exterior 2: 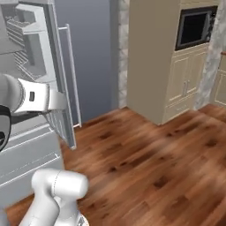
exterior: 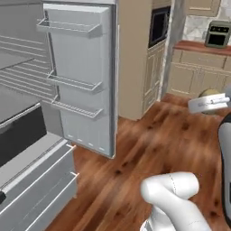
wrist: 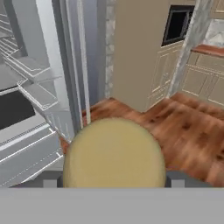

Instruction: Retrieve the sausage and cheese from the fridge and place them on the cutting board on the counter.

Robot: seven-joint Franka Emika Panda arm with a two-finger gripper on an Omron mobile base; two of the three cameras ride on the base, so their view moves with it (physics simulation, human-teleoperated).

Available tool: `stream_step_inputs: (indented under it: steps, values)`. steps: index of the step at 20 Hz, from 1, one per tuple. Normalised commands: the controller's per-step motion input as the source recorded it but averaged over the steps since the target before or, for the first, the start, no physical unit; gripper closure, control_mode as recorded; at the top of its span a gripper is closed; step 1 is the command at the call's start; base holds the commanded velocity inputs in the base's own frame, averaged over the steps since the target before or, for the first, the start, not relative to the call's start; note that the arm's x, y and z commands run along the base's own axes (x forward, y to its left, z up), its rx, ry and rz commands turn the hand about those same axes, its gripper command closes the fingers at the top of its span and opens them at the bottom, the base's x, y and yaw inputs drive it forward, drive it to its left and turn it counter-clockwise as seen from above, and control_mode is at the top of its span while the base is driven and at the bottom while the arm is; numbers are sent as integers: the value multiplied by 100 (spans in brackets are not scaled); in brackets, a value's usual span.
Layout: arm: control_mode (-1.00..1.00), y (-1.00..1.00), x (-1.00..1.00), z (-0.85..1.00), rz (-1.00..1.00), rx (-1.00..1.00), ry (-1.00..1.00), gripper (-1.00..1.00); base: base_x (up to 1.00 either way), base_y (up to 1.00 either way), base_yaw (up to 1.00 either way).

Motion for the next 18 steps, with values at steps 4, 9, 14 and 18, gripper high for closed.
stream_step_inputs:
  steps: [4,9,14,18]
  values:
    - [100,0,0,0,0,0,0,100,0,-15,-96]
    - [100,0,0,0,0,0,0,100,0,-43,-90]
    - [100,0,0,0,0,0,0,100,16,-57,-78]
    - [100,0,0,0,0,0,0,100,99,-2,-42]
